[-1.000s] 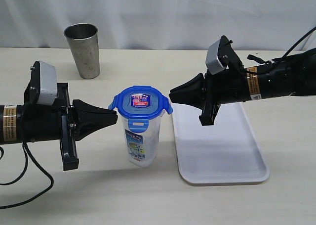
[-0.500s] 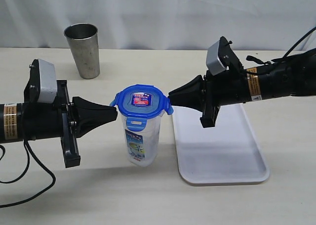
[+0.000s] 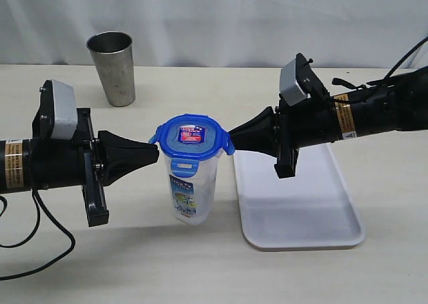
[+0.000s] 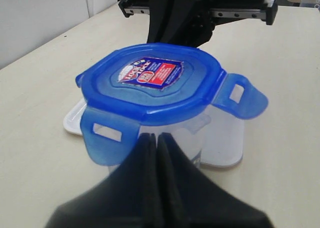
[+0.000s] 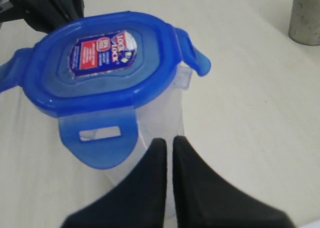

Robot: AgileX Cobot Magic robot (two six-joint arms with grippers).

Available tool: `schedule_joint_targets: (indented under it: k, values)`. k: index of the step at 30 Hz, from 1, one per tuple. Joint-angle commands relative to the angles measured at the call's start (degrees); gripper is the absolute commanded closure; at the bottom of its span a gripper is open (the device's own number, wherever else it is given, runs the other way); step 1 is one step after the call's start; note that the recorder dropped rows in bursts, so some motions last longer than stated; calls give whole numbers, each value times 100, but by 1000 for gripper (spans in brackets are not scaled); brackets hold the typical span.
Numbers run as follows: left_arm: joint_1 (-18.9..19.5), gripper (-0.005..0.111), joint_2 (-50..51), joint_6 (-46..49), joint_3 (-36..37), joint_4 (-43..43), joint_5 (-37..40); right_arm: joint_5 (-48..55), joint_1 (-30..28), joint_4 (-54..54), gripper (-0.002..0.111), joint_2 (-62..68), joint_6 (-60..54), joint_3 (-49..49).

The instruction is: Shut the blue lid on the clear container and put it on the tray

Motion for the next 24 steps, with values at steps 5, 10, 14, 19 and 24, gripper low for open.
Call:
schedule_joint_targets:
  k: [5,10,14,19,24]
  values:
    - [-45,107,14,-9,20,-88,-32,-152,-6,-215,104,-249,216,22]
    - [-45,107,14,-9,20,-88,-32,-152,14,-216,104,-278,300,97]
    - [-45,107,14,-9,20,-88,-32,-123,12,-194,104,-278,226,203]
    - [-45,107,14,-9,20,-88,-48,-41,12,-155,104,-306,249,203]
    - [-45,107,14,-9,20,-172,-55,-41,12,-155,104,-318,293,203]
